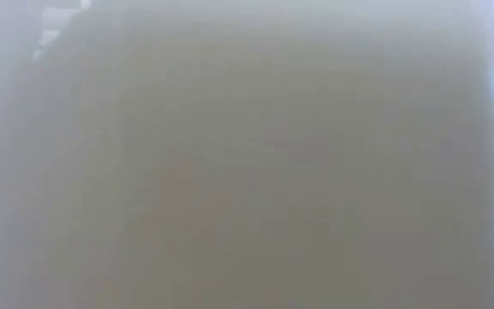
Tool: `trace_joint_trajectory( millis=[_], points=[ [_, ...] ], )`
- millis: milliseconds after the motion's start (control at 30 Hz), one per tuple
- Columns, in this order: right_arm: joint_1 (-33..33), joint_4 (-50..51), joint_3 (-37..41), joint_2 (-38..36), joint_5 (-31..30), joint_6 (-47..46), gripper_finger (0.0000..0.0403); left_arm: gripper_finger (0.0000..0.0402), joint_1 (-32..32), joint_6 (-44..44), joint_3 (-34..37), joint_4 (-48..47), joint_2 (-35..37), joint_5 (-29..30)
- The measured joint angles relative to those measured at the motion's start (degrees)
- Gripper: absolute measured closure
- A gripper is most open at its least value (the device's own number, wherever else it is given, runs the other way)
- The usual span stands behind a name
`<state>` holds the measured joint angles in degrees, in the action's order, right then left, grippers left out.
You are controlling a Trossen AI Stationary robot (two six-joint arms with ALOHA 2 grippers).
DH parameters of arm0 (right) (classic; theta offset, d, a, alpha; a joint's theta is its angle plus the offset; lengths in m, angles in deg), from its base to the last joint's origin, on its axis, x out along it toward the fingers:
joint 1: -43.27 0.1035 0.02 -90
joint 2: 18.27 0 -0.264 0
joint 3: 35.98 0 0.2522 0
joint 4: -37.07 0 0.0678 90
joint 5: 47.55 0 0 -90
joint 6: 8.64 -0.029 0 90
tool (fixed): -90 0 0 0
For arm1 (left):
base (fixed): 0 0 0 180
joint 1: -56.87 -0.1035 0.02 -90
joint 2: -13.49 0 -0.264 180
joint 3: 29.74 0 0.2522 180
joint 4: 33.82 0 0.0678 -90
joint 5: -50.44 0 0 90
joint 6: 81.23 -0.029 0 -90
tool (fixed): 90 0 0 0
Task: Pick & Place Toothbrushes
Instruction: Put the orange toothbrush into the bottom transparent bin
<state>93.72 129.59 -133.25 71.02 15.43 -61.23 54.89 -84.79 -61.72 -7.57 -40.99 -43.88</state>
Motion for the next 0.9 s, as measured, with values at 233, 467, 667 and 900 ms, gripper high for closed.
trace_joint_trajectory(
  millis=[233,467,667,900],
  points=[
    [3.32,-1.69,3.81,3.00,4.26,-6.87,0.0387,0.0300,0.06,0.00,0.00,-0.02,0.00,1.36],
    [5.79,-15.09,10.70,2.95,5.91,-7.62,0.0383,0.0300,0.06,0.00,0.00,-0.02,0.00,1.85],
    [7.46,-23.65,16.20,2.98,8.23,-10.43,0.0384,0.0300,0.04,0.00,0.00,-0.02,0.00,3.91],
    [7.79,-28.08,20.35,2.97,11.36,-12.61,0.0383,0.0300,0.04,0.00,0.00,-0.04,0.00,4.11]
  ],
)
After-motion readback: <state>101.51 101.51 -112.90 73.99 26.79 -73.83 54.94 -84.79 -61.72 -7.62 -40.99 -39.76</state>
